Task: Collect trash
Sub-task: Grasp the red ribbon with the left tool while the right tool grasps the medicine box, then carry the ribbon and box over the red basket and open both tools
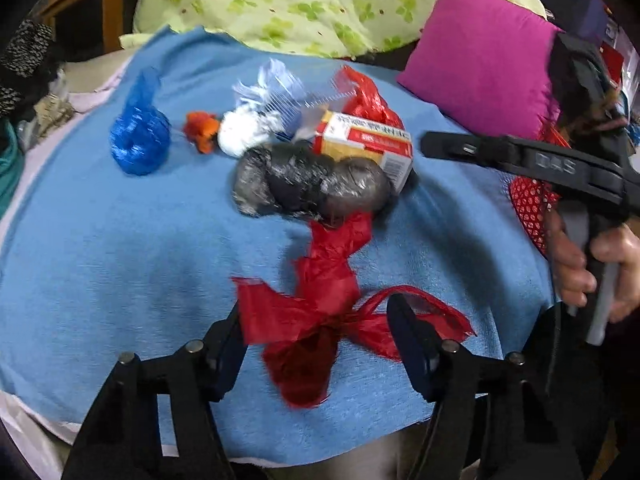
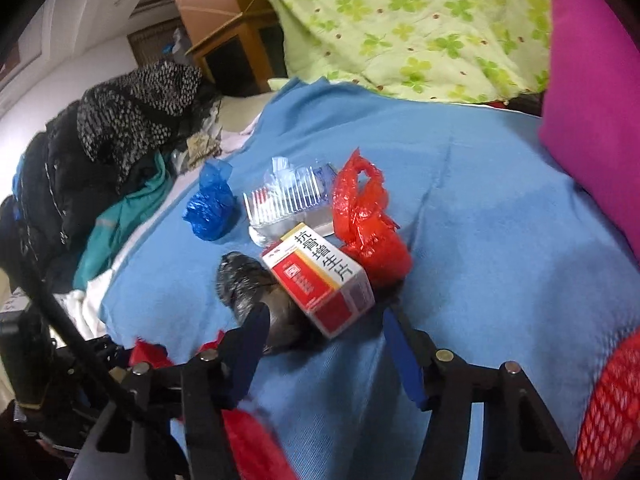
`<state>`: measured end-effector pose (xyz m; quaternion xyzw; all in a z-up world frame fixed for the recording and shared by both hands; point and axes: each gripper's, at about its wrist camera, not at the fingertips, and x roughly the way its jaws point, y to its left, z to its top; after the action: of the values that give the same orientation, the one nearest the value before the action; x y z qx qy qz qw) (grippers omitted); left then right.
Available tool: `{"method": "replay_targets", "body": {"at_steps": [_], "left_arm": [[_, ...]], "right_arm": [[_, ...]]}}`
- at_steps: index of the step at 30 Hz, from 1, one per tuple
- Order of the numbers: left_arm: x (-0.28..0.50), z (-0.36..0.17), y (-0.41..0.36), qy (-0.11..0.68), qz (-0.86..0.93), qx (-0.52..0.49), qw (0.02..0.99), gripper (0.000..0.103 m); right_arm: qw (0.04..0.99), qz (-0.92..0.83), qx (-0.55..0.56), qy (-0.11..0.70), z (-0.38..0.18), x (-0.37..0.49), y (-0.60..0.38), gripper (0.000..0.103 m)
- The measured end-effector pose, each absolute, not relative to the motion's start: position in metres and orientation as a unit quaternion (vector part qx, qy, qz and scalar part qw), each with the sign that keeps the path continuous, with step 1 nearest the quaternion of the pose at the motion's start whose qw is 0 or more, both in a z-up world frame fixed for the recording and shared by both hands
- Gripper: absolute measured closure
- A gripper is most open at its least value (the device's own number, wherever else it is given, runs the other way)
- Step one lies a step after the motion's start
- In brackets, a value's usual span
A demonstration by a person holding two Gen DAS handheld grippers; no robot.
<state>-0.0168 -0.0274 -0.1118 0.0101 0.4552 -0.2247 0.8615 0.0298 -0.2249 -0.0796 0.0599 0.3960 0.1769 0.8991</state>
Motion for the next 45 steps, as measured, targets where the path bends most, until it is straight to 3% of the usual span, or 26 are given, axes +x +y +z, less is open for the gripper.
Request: {"method": "replay_targets", "body": {"at_steps": [8,11,15,32,39,45], "left_arm": [[-0.005,-0.129,-0.032,0.474,-0.236,-0.006,0.849,0.037],[-0.002,-0.135,-0.031,0.486,-0.239,-0.012,0.841,0.06],[0.0,-0.137,-0.026,0.486,-0.245,-0.03,0.838,0.069],[-0.036,-0.073,-0.027,0.389,-0.284,-0.018,0.876,0.072],[-0.047,-0.002,-0.067,0.332,-0.317,-0.001,0.888,0.072],[-0.046,0.066,-0.139,0.273,-0.367,0.005,0.889,0.072]], "right_arm": [[0.887,0.201,0.036,0.415,-0.104,0.069,-0.21,0.04],[0.884,0.216,0.03,0.413,-0.108,0.071,-0.201,0.042],[0.883,0.229,0.027,0.409,-0.107,0.064,-0.194,0.043],[0.947,0.147,0.109,0.264,-0.028,-0.033,-0.264,0.043],[0.969,0.084,0.154,0.173,0.028,-0.109,-0.328,0.043],[0.973,0.01,0.18,0.142,0.054,-0.162,-0.402,0.043]]}}
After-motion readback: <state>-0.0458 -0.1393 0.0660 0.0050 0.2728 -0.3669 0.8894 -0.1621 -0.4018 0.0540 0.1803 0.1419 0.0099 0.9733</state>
